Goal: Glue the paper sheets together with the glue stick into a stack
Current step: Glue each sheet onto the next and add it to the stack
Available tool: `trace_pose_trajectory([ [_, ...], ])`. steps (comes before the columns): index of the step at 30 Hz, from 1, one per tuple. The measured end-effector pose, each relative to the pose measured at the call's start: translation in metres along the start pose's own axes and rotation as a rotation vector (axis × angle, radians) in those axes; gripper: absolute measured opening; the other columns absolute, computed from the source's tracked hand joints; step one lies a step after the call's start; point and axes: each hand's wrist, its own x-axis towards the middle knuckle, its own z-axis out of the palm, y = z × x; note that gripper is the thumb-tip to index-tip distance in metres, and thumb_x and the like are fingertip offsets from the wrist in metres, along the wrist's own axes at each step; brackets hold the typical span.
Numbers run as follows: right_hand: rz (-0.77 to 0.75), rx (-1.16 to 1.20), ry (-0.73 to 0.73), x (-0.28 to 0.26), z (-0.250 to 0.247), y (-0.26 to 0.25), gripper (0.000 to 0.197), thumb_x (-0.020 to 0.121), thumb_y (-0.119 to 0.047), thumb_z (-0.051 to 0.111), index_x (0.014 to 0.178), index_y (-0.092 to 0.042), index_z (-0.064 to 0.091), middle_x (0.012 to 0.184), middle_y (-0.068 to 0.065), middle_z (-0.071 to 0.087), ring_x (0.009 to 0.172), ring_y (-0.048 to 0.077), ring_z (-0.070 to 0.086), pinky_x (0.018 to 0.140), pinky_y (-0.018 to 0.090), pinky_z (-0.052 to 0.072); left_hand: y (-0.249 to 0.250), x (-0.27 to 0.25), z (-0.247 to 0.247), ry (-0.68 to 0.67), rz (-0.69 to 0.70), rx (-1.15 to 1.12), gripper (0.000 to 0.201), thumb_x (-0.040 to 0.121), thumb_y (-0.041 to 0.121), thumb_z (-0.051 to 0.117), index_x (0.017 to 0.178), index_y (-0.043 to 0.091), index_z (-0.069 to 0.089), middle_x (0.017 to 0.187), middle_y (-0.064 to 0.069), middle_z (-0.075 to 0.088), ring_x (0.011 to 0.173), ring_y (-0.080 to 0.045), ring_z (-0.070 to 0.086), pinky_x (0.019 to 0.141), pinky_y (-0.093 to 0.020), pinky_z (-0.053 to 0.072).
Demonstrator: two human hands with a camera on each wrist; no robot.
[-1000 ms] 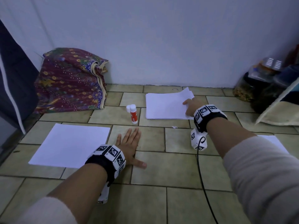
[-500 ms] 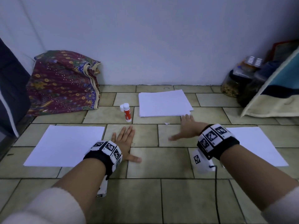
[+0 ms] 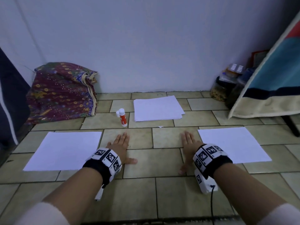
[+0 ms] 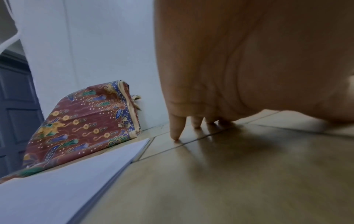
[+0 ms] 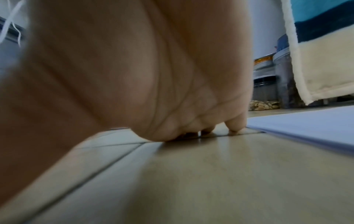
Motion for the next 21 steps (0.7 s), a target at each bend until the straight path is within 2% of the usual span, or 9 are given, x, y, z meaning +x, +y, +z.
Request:
trace_pose_trajectory([
  [2,-0.005,0.010,0.028,0.000,0.003,0.000,0.155,0.051,-0.073,0.076,0.145,-0.005,-0.027,0.156,0.011,-0.027,0.146,0.026,-0.018,0.119,0.042,0.009,-0.006,-0.006,-0.007,-0.010,0.052,-0.028,0.109,0.084,0.066,0.053,0.153,0.010,-0.010,0.160,-0.006,-0.015,0.149,-0.023,-0.006,0.120,-0.041,0.011],
  [4,-0.011,0.032,0.045,0.000,0.005,0.000,0.154,0.052,-0.072,0.076,0.145,-0.004,-0.026,0.156,0.012,-0.026,0.146,0.027,-0.017,0.120,0.042,0.009,-0.017,-0.015,-0.021,0.011,0.104,-0.121,0.096,0.087,0.058,0.057,0.154,0.009,0.009,0.162,-0.007,0.006,0.147,-0.022,0.012,0.118,-0.033,0.018],
  [6,-0.015,0.040,0.042,-0.002,0.005,0.000,0.153,0.053,-0.070,0.077,0.145,-0.003,-0.025,0.156,0.013,-0.026,0.146,0.027,-0.017,0.120,0.043,0.009,-0.034,-0.023,-0.030,0.112,0.102,-0.193,0.082,0.088,0.048,0.063,0.151,0.011,0.024,0.157,-0.004,0.024,0.143,-0.020,0.024,0.114,-0.029,0.022],
  [9,-0.016,0.056,0.013,-0.003,0.002,0.000,0.153,0.054,-0.068,0.078,0.145,-0.005,-0.027,0.155,0.012,-0.028,0.145,0.027,-0.020,0.120,0.045,0.006,-0.067,-0.031,-0.028,0.230,-0.041,-0.239,0.094,0.084,0.045,0.069,0.153,0.011,0.014,0.160,-0.003,0.012,0.147,-0.020,0.011,0.117,-0.030,0.018],
  [14,-0.004,0.066,0.020,0.003,0.006,0.002,0.157,0.049,-0.071,0.078,0.144,-0.007,-0.029,0.155,0.010,-0.030,0.145,0.027,-0.020,0.120,0.046,0.008,-0.116,-0.031,0.004,0.153,-0.287,-0.221,0.109,0.082,0.062,0.060,0.153,0.007,-0.001,0.162,-0.007,-0.005,0.148,-0.026,-0.008,0.120,-0.041,0.011],
  [17,-0.023,0.071,0.020,0.001,0.005,0.002,0.155,0.051,-0.070,0.078,0.144,-0.006,-0.029,0.155,0.011,-0.030,0.145,0.027,-0.020,0.120,0.043,0.006,-0.127,-0.036,0.019,0.147,-0.310,-0.256,0.107,0.081,0.063,0.060,0.154,0.009,0.003,0.162,-0.003,-0.002,0.148,-0.026,-0.009,0.119,-0.045,0.011],
  [21,-0.030,0.074,0.012,0.000,0.004,0.003,0.155,0.052,-0.070,0.078,0.144,-0.005,-0.028,0.155,0.011,-0.030,0.145,0.027,-0.020,0.120,0.043,0.006,-0.135,-0.040,0.028,0.162,-0.240,-0.338,0.098,0.085,0.056,0.060,0.154,0.012,0.006,0.162,-0.003,0.001,0.149,-0.021,0.006,0.119,-0.035,0.013],
])
